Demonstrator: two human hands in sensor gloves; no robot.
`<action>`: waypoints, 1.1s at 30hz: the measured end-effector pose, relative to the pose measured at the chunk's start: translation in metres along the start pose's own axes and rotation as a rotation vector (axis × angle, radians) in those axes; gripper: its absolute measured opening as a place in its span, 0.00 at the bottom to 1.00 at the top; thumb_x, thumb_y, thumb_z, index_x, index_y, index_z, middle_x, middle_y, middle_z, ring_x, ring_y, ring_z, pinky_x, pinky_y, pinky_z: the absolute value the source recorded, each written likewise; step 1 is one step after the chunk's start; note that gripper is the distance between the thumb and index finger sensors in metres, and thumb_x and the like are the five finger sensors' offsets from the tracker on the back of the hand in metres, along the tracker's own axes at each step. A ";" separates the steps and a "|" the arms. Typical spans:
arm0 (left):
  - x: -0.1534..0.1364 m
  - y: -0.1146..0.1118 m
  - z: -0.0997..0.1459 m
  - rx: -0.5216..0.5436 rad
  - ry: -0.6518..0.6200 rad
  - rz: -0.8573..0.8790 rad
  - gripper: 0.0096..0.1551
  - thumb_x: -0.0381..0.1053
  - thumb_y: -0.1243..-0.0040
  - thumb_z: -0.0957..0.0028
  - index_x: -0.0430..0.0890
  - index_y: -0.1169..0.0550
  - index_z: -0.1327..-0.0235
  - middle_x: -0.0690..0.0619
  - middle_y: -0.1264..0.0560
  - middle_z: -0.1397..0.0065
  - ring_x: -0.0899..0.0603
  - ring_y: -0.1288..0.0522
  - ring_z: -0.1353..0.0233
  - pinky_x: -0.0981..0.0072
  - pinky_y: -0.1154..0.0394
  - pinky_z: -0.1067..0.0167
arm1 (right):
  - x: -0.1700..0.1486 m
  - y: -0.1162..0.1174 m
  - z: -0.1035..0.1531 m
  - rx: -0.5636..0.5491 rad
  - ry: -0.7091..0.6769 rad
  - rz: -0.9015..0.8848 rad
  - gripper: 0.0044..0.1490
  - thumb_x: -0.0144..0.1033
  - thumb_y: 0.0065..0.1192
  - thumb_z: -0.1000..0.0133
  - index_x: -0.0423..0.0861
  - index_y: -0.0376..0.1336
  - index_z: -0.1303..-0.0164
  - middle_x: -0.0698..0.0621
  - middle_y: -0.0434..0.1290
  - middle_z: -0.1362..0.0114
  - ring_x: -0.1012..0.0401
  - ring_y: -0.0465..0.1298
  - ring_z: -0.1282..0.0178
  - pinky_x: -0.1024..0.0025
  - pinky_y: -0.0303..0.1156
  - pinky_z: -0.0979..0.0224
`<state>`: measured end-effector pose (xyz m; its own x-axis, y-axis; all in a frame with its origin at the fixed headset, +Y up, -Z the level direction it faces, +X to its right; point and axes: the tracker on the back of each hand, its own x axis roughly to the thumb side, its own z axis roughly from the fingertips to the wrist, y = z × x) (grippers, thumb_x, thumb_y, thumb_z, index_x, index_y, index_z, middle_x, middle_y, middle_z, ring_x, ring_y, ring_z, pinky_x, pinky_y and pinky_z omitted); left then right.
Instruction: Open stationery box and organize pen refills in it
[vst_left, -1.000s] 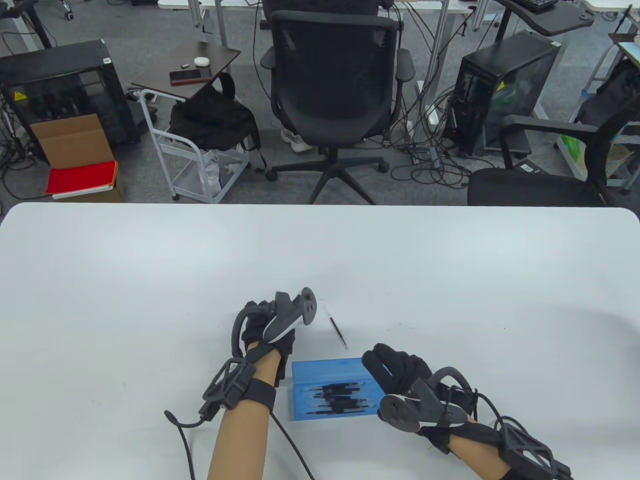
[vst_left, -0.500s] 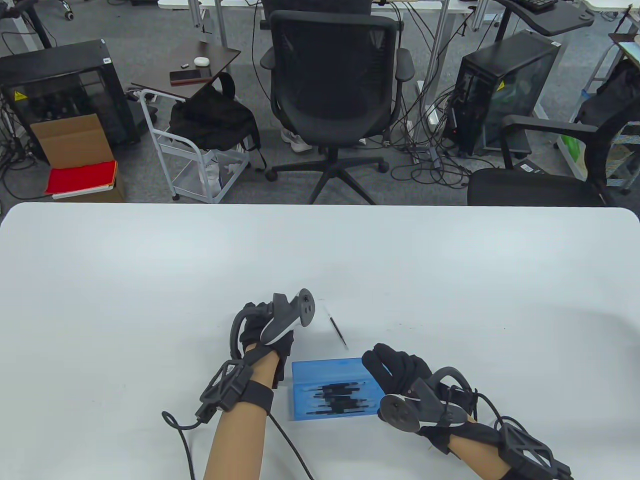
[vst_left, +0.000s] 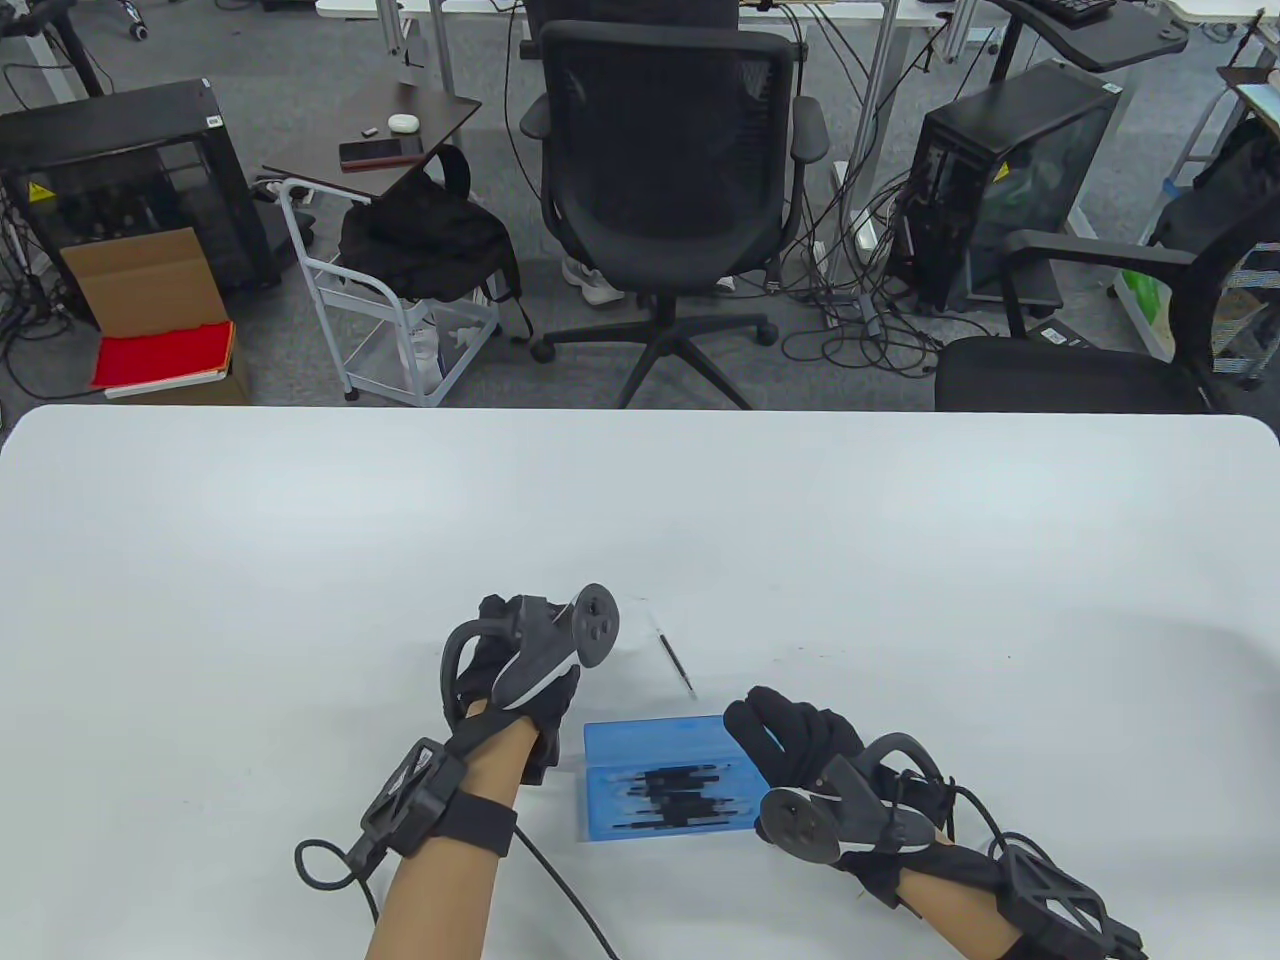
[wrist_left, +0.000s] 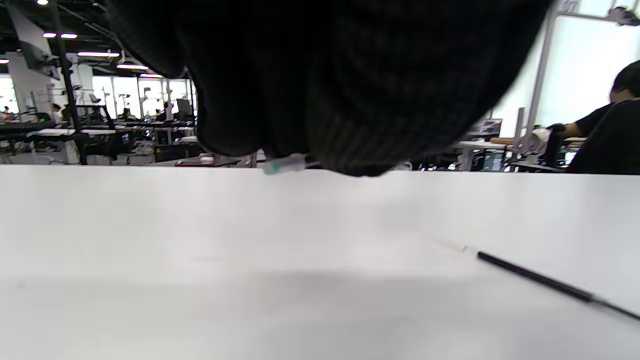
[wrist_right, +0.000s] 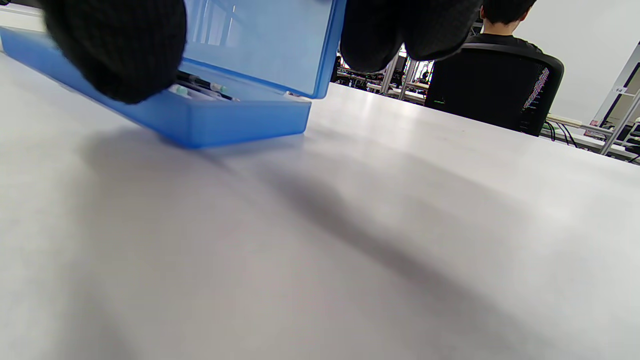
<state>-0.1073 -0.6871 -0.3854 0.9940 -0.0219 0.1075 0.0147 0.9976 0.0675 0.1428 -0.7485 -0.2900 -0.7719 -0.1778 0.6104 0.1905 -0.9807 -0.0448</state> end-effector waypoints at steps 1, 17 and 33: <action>0.001 0.005 0.005 0.014 -0.017 0.000 0.26 0.47 0.21 0.57 0.49 0.16 0.44 0.53 0.13 0.41 0.41 0.15 0.33 0.36 0.33 0.21 | 0.000 0.000 0.000 0.000 0.000 0.001 0.75 0.58 0.66 0.49 0.43 0.22 0.15 0.31 0.37 0.10 0.38 0.62 0.16 0.39 0.62 0.17; 0.067 0.018 0.117 0.151 -0.414 -0.172 0.25 0.48 0.21 0.58 0.49 0.16 0.45 0.53 0.12 0.42 0.41 0.15 0.34 0.36 0.31 0.23 | -0.001 0.000 0.000 0.001 -0.002 -0.010 0.75 0.58 0.67 0.49 0.43 0.23 0.15 0.31 0.36 0.10 0.38 0.62 0.16 0.39 0.62 0.17; 0.103 -0.034 0.121 0.114 -0.467 -0.312 0.25 0.48 0.21 0.58 0.48 0.16 0.45 0.52 0.12 0.42 0.40 0.15 0.36 0.35 0.31 0.25 | -0.002 0.001 -0.001 0.001 -0.001 -0.013 0.75 0.58 0.66 0.49 0.44 0.22 0.15 0.31 0.36 0.10 0.38 0.62 0.16 0.39 0.62 0.17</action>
<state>-0.0187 -0.7316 -0.2571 0.7903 -0.3669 0.4907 0.2622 0.9263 0.2705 0.1439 -0.7487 -0.2915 -0.7737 -0.1646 0.6118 0.1806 -0.9829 -0.0361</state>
